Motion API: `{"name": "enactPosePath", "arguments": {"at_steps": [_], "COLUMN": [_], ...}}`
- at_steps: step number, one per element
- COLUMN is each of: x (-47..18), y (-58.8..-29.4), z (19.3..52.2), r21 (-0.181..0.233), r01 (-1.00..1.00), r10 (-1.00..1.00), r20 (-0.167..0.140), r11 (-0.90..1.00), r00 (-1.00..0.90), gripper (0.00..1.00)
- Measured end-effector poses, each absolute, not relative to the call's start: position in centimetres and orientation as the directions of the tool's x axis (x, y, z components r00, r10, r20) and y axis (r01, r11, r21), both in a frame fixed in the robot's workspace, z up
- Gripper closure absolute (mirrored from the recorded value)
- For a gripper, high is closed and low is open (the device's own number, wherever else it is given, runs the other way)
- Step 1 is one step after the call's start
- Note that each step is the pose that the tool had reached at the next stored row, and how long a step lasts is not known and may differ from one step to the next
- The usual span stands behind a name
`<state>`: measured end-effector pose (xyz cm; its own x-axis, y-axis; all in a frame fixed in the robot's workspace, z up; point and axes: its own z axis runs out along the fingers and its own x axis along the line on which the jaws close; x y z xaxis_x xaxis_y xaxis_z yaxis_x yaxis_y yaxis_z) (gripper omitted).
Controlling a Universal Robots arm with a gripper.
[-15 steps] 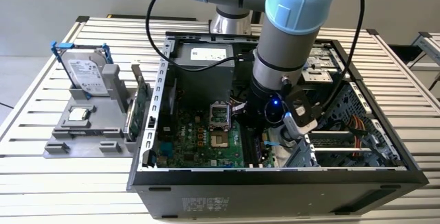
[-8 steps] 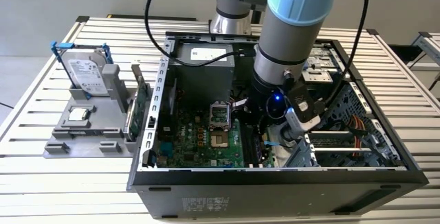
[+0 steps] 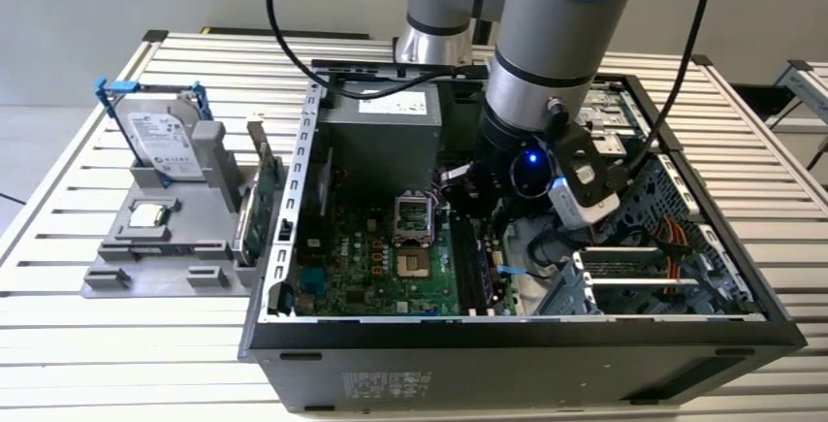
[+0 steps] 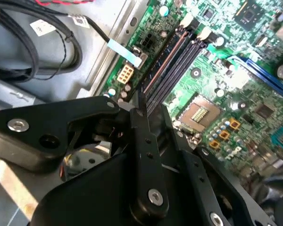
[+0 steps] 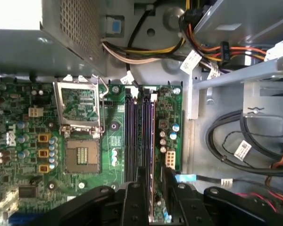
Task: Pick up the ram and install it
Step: 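Insert the ram into the slot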
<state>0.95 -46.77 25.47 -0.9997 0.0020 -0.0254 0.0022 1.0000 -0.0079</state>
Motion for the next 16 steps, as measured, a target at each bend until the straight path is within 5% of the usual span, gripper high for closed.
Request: {"name": "enactPosePath", "arguments": {"at_steps": [1, 2, 16], "x": [0.94, 0.93, 0.75], "y": [-46.77, -46.77, -46.77], "z": [25.47, 25.47, 25.48], "r21": [-0.008, -0.008, -0.008], "r01": [0.002, 0.002, 0.002], "r10": [0.002, 0.002, 0.002], "r20": [-0.025, -0.025, -0.025], "r11": [1.000, 1.000, 1.000], "r00": [-1.000, -1.000, -1.000], "gripper": [0.00, 1.00, 1.00]}}
